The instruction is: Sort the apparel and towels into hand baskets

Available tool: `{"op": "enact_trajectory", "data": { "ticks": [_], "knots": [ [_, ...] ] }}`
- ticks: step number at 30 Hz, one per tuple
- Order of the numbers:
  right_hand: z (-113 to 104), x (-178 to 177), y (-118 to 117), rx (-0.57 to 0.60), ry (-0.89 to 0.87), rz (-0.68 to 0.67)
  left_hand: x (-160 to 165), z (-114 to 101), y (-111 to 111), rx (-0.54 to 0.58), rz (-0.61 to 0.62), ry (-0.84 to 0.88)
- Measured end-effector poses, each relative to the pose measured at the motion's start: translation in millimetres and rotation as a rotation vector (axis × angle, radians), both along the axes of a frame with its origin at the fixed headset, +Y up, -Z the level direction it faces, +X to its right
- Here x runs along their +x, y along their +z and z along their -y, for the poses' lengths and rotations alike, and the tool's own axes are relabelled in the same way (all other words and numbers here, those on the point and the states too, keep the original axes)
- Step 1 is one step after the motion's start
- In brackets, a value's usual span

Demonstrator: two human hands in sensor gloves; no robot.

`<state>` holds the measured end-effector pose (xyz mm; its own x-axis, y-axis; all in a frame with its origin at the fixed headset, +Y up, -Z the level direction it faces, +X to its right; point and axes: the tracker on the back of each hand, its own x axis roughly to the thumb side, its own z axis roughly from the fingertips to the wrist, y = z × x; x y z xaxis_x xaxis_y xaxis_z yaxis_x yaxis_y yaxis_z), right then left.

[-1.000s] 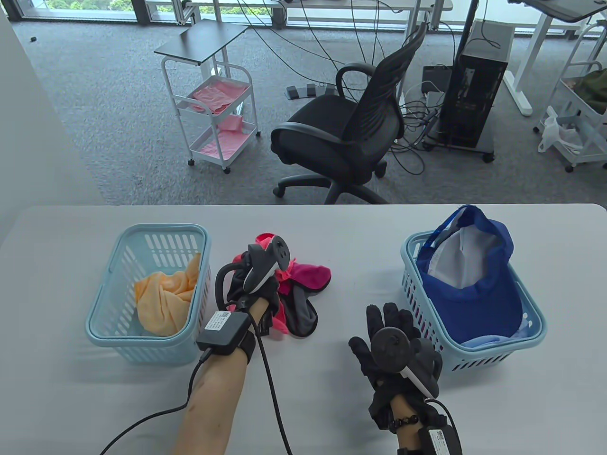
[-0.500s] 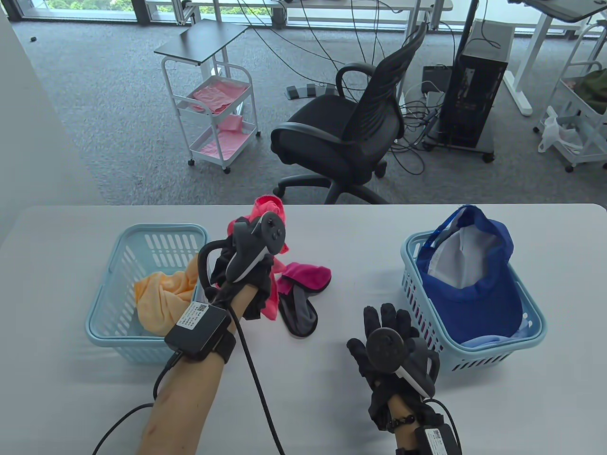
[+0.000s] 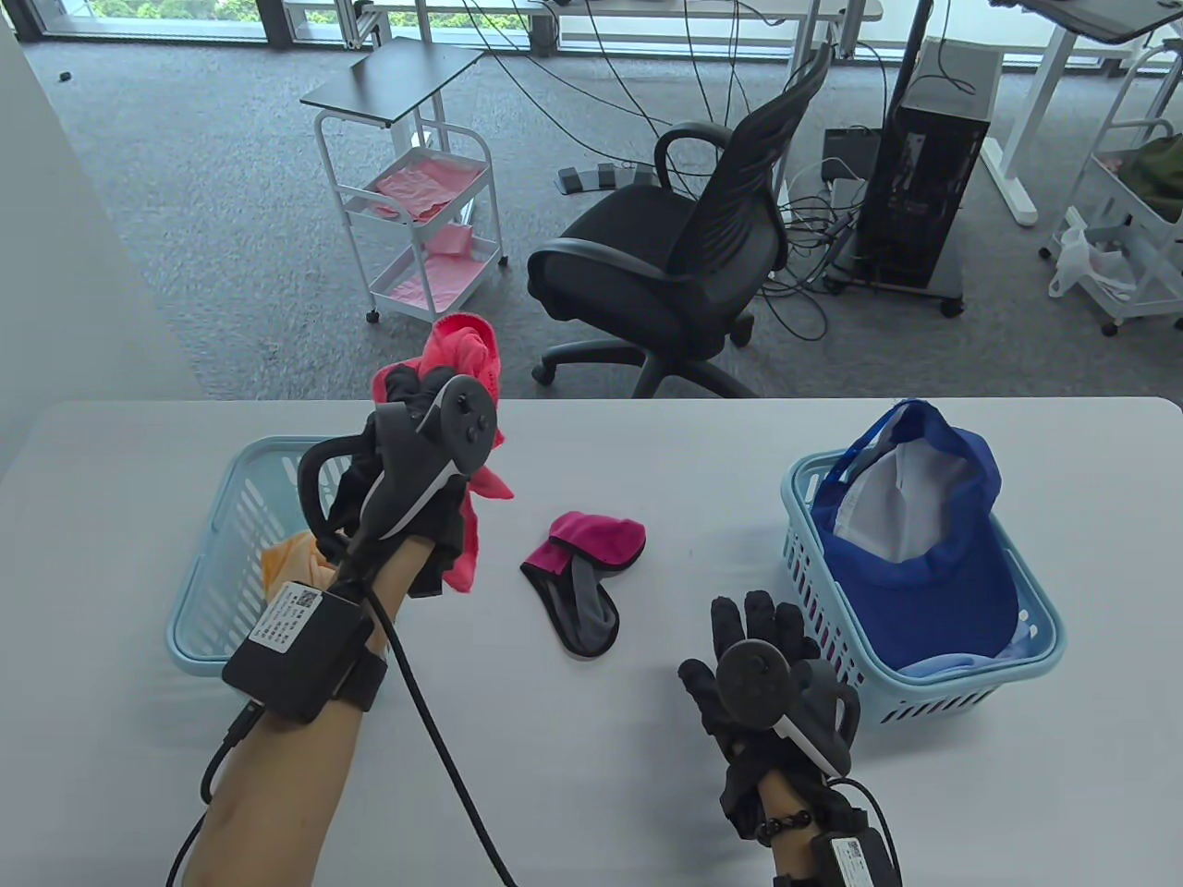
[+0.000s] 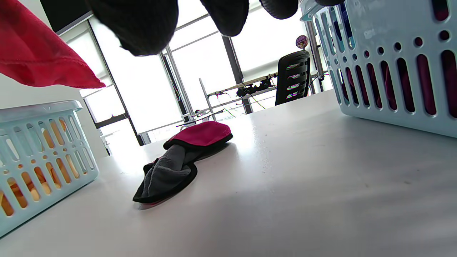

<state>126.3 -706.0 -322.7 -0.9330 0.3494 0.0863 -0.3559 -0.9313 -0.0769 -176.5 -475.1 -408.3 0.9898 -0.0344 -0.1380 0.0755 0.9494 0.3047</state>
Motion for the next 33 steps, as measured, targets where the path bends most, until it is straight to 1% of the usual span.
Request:
{"op": "enact_trajectory", "data": {
  "ticks": [8, 13, 15, 18, 26, 33],
  "knots": [
    [0, -1, 0, -0.001, 0.003, -0.002, -50, -5, 5, 0.007, -0.097, -0.033],
    [0, -2, 1, 0.0, 0.015, -0.004, -79, 2, 5, -0.01, -0.157, -0.041],
    [0, -2, 2, 0.001, 0.015, -0.005, -86, 6, 4, -0.017, -0.172, -0.04],
    [1, -2, 2, -0.001, 0.017, -0.003, -96, 19, 1, -0.048, -0.191, -0.037],
    [1, -2, 2, -0.009, 0.017, 0.0, -110, 53, -10, -0.13, -0.215, -0.025],
    [1, -2, 3, -0.015, 0.015, 0.005, -115, 79, -20, -0.192, -0.213, 0.012]
  ]
}}
